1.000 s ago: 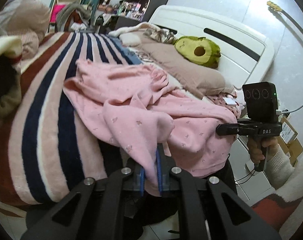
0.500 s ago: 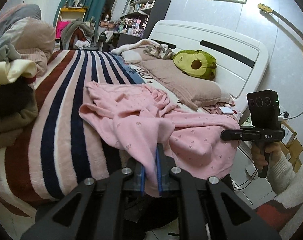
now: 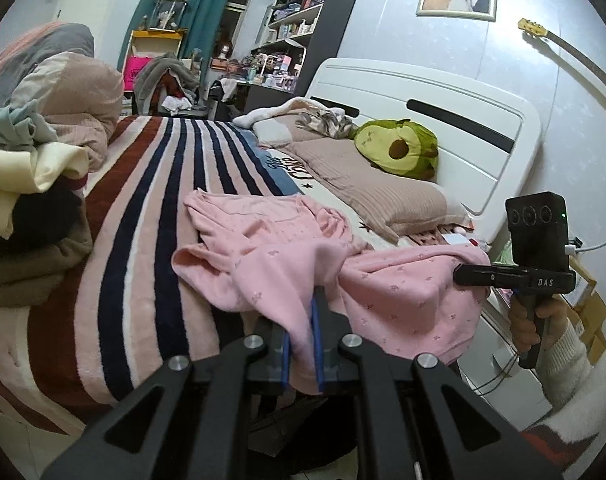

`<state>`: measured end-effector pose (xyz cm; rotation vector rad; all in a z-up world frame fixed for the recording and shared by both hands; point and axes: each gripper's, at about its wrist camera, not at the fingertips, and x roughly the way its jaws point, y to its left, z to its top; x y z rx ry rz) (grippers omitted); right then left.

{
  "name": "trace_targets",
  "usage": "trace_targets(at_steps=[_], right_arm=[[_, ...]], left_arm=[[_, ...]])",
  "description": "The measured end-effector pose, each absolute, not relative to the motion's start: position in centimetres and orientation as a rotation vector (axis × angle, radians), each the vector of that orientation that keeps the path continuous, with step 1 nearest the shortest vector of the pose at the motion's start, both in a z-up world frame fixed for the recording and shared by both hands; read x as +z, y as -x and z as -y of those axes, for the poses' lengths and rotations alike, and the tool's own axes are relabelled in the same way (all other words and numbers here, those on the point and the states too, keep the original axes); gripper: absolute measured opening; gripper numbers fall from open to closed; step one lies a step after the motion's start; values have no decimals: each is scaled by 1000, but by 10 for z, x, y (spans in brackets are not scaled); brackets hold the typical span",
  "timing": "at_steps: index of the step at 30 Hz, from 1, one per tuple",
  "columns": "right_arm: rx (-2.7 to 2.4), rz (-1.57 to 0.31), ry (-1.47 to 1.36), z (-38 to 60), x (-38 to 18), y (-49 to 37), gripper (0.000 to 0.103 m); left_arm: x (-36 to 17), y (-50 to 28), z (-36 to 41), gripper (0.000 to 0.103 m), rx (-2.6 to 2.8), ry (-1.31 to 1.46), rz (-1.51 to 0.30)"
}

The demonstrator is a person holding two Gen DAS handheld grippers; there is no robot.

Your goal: Fold small clothes

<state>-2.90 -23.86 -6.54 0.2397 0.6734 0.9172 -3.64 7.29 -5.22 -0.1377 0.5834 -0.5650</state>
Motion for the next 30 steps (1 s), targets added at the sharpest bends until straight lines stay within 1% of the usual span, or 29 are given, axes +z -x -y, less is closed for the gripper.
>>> trace_targets(at_steps=[13, 24, 30], right_arm=[[830, -660, -223, 252, -58, -35, 9], [770, -711, -237, 270, -75, -126, 9], [728, -779, -251, 279, -97, -181, 9]], left_arm=[[-47, -28, -63, 6, -521, 131, -585], [-62, -134, -40, 6, -512, 105, -640], [-78, -198, -24, 6, -501, 86, -675]])
